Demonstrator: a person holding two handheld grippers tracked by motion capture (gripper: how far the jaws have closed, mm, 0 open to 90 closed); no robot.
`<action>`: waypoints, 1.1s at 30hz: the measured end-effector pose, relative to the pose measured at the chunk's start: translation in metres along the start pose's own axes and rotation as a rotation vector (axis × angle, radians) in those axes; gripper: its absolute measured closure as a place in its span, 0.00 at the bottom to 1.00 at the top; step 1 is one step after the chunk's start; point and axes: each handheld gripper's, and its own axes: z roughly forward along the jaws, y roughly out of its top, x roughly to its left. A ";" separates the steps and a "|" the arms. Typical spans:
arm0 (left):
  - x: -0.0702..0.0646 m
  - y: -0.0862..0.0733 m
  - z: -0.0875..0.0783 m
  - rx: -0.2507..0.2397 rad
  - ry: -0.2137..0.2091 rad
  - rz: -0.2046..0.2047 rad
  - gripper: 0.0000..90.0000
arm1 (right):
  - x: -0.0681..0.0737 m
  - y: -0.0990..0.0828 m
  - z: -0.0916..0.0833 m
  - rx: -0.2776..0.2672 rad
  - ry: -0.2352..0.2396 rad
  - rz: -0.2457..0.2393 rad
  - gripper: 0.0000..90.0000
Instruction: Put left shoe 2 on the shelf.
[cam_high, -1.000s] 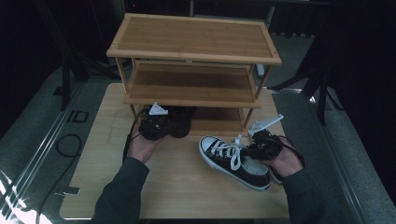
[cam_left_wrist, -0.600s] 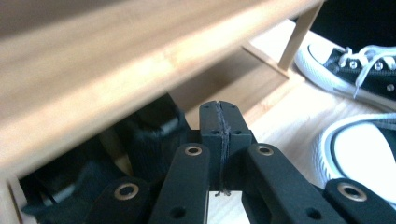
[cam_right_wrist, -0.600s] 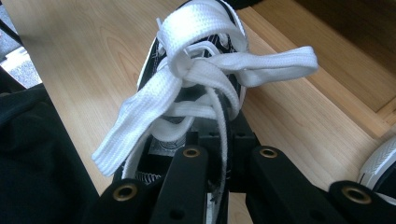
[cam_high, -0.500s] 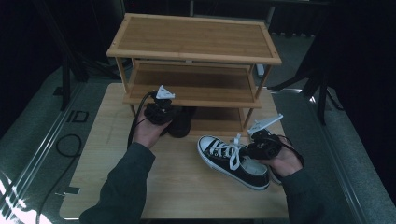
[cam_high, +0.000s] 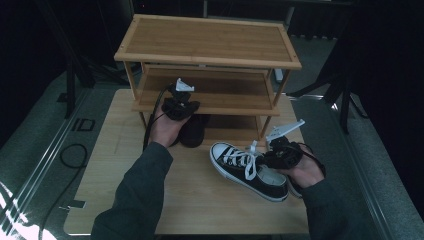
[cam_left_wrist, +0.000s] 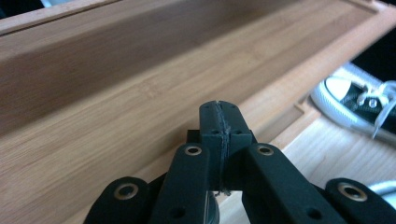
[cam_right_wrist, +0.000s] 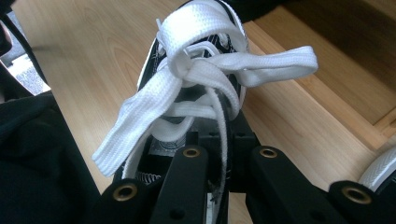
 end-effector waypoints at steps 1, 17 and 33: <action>0.002 0.000 0.001 0.009 0.007 0.003 0.99 | 0.000 0.001 0.000 -0.003 -0.002 -0.001 0.98; 0.011 0.003 0.015 0.019 0.025 -0.022 0.99 | 0.004 0.017 -0.008 -0.049 0.005 -0.026 0.98; 0.015 -0.001 0.016 -0.008 -0.003 -0.041 1.00 | 0.000 0.032 -0.020 -0.098 -0.003 -0.019 0.98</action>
